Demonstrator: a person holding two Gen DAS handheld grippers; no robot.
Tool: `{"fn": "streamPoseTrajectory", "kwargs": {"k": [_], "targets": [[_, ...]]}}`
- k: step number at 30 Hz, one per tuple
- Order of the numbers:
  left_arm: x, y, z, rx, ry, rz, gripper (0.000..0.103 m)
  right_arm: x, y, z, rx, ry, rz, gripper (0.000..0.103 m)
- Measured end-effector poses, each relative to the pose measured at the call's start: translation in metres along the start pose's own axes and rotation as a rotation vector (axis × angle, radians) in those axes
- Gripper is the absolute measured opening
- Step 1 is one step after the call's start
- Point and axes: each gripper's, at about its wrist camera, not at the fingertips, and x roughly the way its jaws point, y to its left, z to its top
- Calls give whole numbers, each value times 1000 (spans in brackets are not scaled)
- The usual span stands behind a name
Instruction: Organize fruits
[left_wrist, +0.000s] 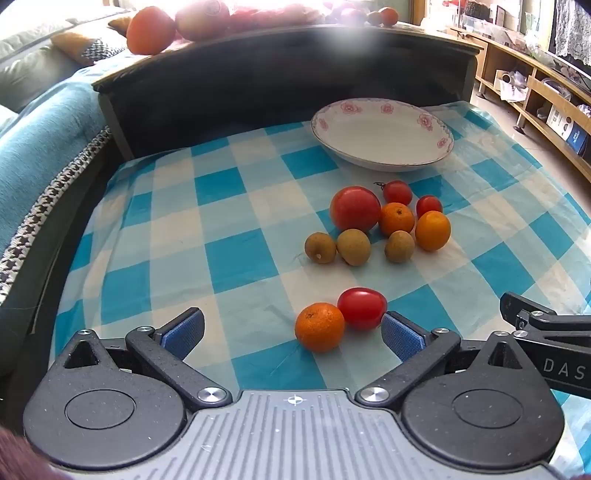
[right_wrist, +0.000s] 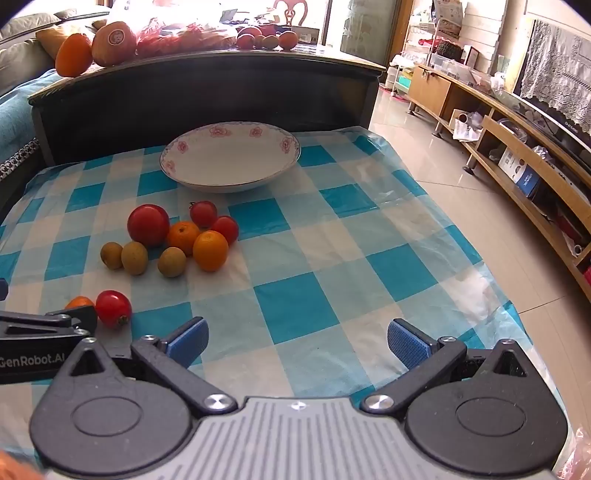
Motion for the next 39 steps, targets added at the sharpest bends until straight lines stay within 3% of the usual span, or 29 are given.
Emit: {"fn": "streamPoseTrajectory", "kwargs": {"k": [39], "targets": [[4,-4,-4,7,7,-4,97,5,2,-1,-8,24,3,103]]}}
